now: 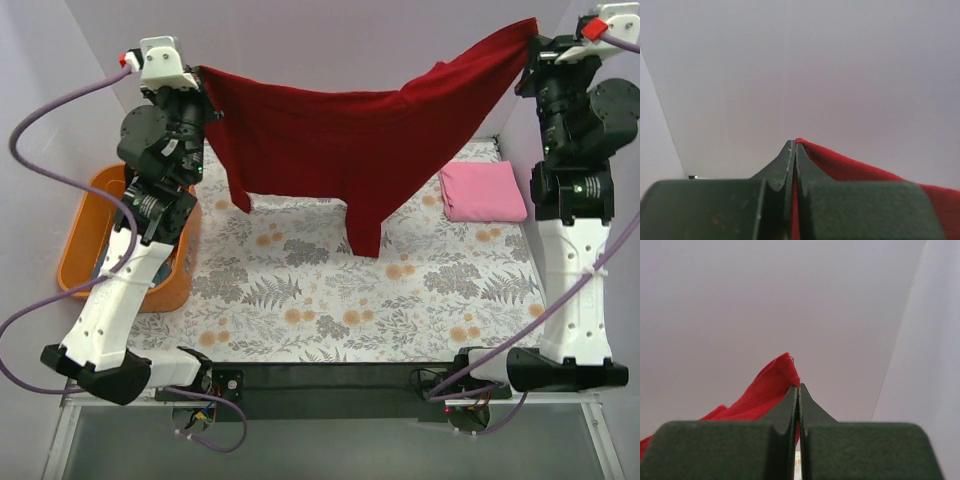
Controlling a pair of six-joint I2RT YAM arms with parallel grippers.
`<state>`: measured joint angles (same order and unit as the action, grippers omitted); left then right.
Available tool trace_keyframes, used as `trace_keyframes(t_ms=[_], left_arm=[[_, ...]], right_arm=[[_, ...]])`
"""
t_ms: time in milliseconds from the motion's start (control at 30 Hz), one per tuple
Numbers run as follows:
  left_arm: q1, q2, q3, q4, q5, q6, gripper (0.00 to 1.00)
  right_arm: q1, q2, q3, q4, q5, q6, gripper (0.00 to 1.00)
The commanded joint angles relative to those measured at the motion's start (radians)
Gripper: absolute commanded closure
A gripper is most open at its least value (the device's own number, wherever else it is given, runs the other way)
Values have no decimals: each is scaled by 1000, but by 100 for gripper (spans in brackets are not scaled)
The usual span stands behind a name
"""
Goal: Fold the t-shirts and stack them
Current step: Flatten the tshirt out
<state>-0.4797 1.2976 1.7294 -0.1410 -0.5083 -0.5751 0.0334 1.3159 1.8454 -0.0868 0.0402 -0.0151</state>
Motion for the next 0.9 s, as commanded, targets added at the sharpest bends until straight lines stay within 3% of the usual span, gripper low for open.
trace_keyframes(t_ms=[0,233,433,733,867], left_arm=[[6,-114,41,-45,98,26,100],[7,-279,62,-135,260,-9,100],[7,-317,108,-198,317,-29,100],[7,-184,88,-241,182,-2,100],[9,-103,-40,-122,73,52,100]], right_arm=[[-7,-104,-61,123,43,-78,99],[-7,-257,-86,168,90,-203,99],[-7,-303,-32,197,87,-264,99],[-7,-182,51,200,-74,-247,99],[-7,-46,60,193,-147,-207,99]])
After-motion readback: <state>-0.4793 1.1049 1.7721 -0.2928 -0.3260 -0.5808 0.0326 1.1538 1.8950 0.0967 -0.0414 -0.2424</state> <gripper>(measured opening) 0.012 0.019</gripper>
